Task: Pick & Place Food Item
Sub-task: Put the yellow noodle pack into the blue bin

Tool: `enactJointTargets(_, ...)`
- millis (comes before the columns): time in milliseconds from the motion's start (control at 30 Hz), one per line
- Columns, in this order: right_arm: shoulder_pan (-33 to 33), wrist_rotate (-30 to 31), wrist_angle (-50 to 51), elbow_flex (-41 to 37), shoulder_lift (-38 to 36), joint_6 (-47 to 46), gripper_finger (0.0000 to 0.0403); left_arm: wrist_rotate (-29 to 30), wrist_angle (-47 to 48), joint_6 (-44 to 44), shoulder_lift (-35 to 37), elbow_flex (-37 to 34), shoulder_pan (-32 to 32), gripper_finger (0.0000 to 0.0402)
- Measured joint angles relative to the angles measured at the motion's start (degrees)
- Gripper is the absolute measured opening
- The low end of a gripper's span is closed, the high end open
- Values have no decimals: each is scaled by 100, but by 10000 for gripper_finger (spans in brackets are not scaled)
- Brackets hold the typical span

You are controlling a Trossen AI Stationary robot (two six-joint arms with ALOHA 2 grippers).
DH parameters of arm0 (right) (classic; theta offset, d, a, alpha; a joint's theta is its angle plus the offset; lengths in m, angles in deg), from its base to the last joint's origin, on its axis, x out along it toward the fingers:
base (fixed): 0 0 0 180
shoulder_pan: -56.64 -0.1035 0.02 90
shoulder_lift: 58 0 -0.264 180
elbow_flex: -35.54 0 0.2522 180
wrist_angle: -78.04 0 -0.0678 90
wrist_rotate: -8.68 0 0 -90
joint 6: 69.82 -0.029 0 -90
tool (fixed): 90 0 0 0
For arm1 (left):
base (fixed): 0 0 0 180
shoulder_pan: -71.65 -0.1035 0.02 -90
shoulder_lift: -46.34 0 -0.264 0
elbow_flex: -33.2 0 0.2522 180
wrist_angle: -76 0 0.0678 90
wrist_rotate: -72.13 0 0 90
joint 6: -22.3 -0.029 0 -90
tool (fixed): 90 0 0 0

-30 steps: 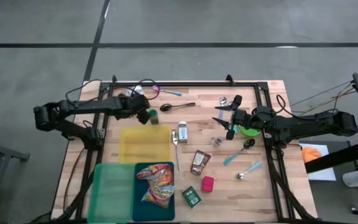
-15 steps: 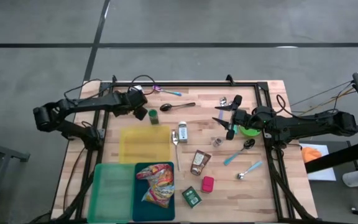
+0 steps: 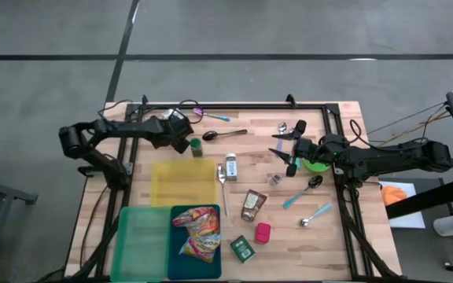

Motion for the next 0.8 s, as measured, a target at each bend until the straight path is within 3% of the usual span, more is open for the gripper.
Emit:
enactJointTargets(300,-2,0,0,0,0,0,215,174,-510,-171,-484,-2,-369,275)
enactJointTargets(600,0,0,1,0,0,0,215,-36,-812,-464,-520,-2,-611,270)
enactJointTargets(800,-2,0,0,0,0,0,215,-10,-809,-494,-516,-2,-617,197)
